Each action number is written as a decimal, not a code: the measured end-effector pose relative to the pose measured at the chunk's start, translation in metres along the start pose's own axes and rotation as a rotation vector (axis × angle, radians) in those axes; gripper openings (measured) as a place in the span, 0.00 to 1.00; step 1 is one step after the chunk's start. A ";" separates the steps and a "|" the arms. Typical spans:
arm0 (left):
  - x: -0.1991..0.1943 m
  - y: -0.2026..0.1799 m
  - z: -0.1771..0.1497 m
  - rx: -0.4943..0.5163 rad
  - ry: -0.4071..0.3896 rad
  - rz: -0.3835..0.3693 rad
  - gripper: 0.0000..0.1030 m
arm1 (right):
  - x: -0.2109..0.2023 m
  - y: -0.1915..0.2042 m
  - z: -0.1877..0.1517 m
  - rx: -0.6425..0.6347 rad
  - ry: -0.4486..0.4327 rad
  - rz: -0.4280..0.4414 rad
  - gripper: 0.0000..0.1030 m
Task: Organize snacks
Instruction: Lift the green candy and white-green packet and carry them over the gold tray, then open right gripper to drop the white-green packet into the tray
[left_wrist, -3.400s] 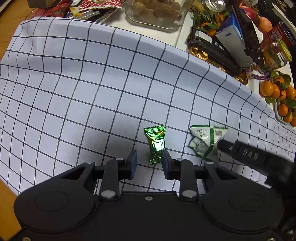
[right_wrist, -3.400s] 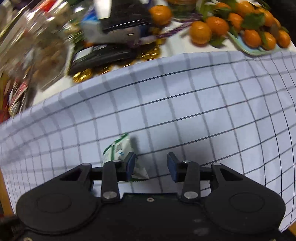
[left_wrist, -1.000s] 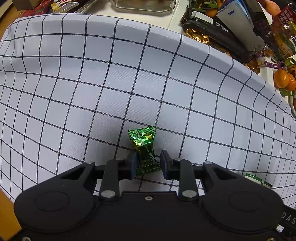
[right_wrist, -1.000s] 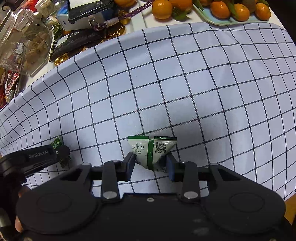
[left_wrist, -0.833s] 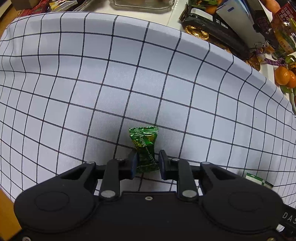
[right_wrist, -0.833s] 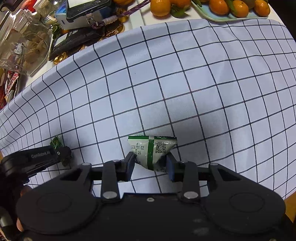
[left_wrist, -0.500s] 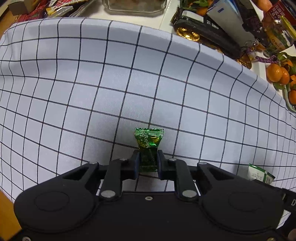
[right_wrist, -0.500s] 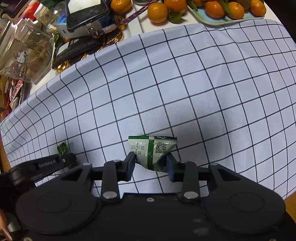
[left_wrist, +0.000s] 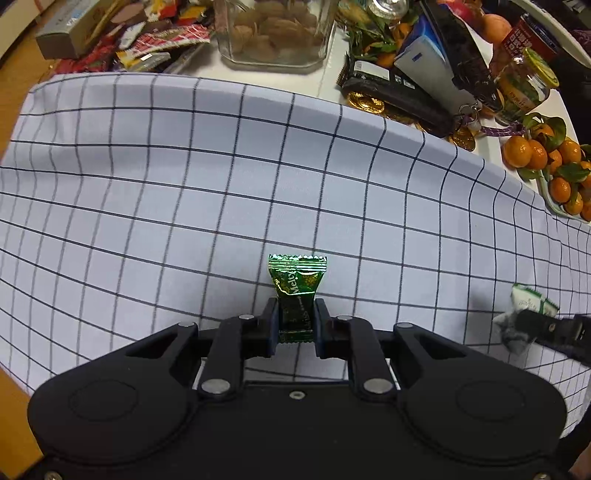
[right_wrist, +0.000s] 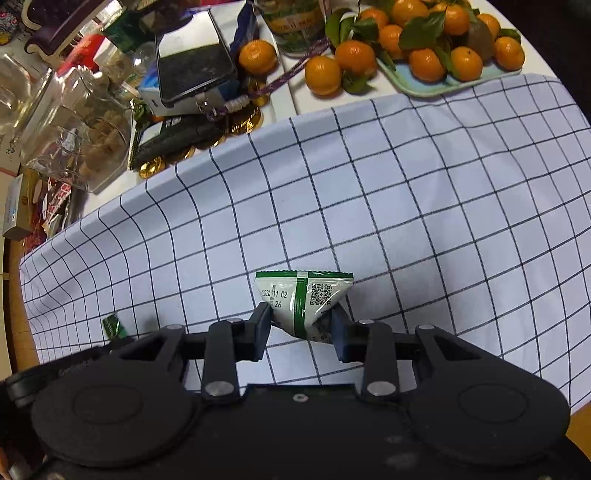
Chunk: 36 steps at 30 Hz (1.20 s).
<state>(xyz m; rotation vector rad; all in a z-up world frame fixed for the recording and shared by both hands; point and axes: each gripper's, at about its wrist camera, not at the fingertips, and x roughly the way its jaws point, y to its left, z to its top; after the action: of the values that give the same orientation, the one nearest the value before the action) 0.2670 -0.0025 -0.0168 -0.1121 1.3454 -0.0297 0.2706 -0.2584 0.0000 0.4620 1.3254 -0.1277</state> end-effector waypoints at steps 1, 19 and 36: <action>-0.005 0.002 -0.004 0.008 -0.016 0.009 0.24 | -0.003 -0.002 -0.001 -0.002 -0.016 0.002 0.35; -0.061 0.024 -0.158 0.007 -0.090 0.029 0.24 | -0.069 -0.032 -0.120 -0.016 -0.186 0.119 0.35; -0.064 0.027 -0.248 0.024 0.012 0.067 0.24 | -0.062 -0.053 -0.270 0.006 -0.062 0.125 0.35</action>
<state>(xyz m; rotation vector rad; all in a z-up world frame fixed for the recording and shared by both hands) 0.0099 0.0142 -0.0121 -0.0466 1.3592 0.0103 -0.0069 -0.2104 0.0000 0.5410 1.2321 -0.0420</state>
